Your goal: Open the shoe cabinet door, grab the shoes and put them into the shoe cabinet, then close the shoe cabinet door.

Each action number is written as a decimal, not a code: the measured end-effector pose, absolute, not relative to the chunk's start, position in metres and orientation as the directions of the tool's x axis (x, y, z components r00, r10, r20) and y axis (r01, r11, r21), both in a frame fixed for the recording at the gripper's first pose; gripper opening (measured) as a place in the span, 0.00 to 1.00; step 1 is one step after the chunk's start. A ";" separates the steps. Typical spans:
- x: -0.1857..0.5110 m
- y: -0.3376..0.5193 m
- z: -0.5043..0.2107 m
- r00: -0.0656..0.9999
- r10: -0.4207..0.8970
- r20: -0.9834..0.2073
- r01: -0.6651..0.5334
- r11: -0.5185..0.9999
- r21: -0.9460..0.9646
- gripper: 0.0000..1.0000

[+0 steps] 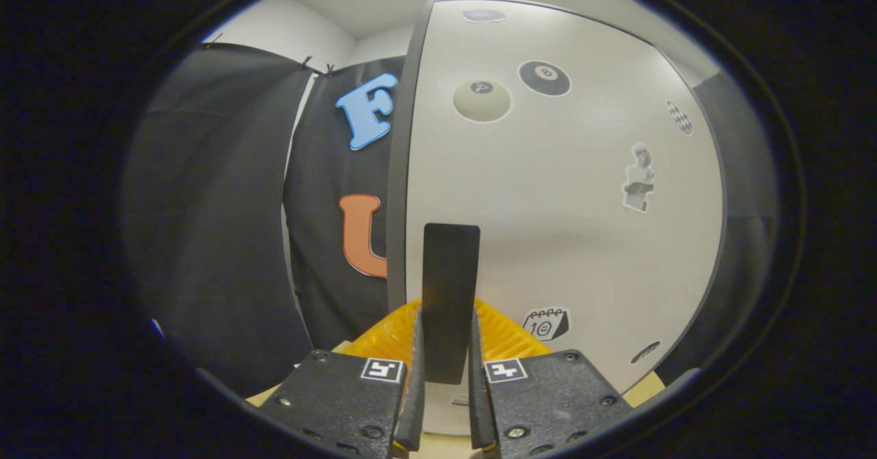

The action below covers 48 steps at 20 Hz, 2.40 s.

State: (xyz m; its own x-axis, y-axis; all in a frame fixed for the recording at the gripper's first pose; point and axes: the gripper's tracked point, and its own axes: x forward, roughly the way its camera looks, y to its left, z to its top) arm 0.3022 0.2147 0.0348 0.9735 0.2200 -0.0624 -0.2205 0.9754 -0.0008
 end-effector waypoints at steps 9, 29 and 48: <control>0.223 0.190 0.033 0.945 0.316 -0.084 -0.313 0.949 0.037 0.30; 0.104 0.059 0.035 0.937 0.315 -0.154 -0.313 0.949 0.036 0.24; 0.085 -0.125 0.026 0.993 0.021 -0.112 -0.022 1.000 -0.010 0.04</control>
State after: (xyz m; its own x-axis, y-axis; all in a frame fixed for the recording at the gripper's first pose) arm 0.0850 -0.1254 0.0259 0.9935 0.0207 -0.1122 -0.0219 0.9997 -0.0097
